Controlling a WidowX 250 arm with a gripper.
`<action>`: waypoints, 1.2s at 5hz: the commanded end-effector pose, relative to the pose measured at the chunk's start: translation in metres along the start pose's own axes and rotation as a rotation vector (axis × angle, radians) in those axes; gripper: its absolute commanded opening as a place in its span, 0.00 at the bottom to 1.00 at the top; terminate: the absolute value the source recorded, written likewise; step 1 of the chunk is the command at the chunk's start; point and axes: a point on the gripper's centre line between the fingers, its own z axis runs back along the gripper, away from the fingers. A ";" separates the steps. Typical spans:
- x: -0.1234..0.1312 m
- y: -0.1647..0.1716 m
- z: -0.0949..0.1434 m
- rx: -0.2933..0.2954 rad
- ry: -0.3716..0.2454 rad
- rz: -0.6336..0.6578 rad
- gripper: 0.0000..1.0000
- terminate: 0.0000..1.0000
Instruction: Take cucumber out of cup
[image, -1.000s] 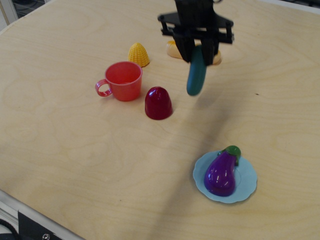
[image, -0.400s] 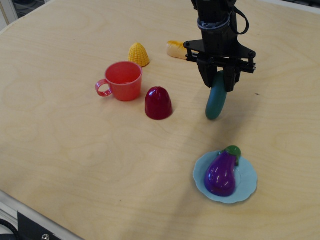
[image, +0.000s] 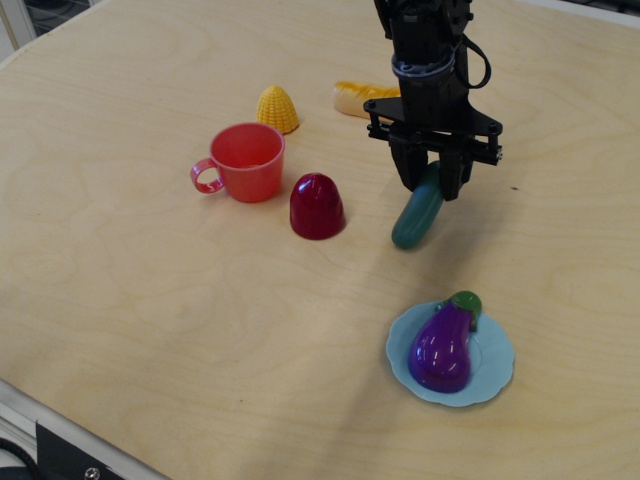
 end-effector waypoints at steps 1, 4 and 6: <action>0.005 0.004 0.026 0.016 -0.066 0.005 1.00 0.00; -0.001 0.006 0.075 0.080 -0.133 0.022 1.00 0.00; -0.001 0.006 0.075 0.080 -0.133 0.022 1.00 0.00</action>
